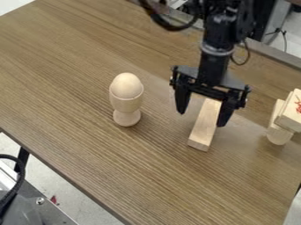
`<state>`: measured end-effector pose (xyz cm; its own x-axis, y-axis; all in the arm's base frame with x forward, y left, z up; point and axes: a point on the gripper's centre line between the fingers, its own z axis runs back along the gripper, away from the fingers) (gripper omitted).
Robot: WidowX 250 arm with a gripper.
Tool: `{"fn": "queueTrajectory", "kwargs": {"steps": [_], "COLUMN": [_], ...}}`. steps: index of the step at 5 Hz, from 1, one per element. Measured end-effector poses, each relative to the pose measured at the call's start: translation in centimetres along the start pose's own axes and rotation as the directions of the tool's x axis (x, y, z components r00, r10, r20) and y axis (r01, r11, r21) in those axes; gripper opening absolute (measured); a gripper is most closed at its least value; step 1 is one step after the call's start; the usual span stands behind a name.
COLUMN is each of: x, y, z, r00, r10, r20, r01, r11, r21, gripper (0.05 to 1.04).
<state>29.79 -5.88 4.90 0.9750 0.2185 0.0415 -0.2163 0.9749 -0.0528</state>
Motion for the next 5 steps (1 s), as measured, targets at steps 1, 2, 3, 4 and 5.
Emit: {"fn": "queueTrajectory", "kwargs": {"steps": [1, 2, 3, 4, 5], "x": [-0.6, -0.3, -0.5, -0.6, -0.7], "y": [0.1, -0.2, -0.4, -0.6, -0.6], "z": [-0.8, -0.8, -1.0, -1.1, -2.1], "r00": [1.0, 1.0, 1.0, 1.0, 1.0], "r10": [-0.002, -0.006, -0.011, -0.018, -0.018], "r20": [0.003, 0.022, 0.023, 0.021, -0.004], "r01": [0.002, 0.006, 0.012, 0.018, 0.018], "r11": [1.0, 1.0, 1.0, 0.999, 1.0], "r21": [-0.009, -0.018, -0.025, -0.033, -0.026], "gripper": [0.999, 0.999, 0.999, 0.999, 0.999]}}
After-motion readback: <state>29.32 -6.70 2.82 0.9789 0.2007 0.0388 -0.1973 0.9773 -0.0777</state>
